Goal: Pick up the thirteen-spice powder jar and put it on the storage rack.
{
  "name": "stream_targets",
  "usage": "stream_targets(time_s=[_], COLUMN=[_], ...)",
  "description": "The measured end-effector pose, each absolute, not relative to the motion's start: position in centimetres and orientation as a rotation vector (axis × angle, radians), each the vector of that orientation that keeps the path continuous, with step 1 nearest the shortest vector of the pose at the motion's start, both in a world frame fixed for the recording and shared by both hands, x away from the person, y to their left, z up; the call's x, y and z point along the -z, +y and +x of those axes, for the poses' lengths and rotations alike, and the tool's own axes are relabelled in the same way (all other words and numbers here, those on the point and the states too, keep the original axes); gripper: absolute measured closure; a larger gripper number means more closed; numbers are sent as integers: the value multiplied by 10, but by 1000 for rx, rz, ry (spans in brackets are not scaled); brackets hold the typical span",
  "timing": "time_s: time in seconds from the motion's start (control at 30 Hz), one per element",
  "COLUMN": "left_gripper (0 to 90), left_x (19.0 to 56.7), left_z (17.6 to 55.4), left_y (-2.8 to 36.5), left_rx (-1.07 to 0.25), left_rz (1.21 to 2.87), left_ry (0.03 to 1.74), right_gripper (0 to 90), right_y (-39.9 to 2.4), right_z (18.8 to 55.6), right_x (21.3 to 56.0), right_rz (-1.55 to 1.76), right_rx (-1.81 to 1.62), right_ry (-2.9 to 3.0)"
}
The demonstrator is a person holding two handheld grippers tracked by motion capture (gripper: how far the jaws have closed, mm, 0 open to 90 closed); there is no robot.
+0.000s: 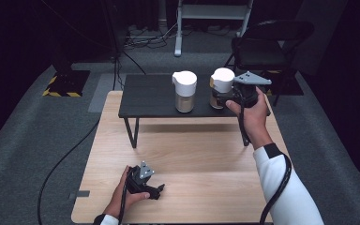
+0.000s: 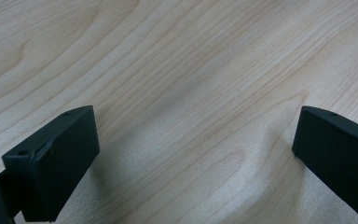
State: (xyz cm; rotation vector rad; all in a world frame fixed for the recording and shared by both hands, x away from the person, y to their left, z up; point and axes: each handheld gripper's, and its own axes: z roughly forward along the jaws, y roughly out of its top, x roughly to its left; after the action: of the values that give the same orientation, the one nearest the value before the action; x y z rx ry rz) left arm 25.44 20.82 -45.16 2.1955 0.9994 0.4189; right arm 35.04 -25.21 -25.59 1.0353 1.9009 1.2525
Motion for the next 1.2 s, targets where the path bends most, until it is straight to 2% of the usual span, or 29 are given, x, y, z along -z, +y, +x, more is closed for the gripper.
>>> stream_targets(time_s=[0.3, 0.77, 1.2], left_gripper=[4, 4, 3], left_x=[452, 451, 451], left_z=[254, 255, 255], left_y=[208, 208, 208], left_rx=[-417, -417, -417], left_rz=[2194, 2199, 2199], left_ry=[1001, 998, 997], right_gripper=[11, 11, 12], right_y=[-260, -288, -315], right_z=[343, 310, 277], right_x=[248, 252, 281], right_rz=[946, 870, 848], right_rx=[-1136, -1126, -1137], right_ry=[1969, 1970, 2003])
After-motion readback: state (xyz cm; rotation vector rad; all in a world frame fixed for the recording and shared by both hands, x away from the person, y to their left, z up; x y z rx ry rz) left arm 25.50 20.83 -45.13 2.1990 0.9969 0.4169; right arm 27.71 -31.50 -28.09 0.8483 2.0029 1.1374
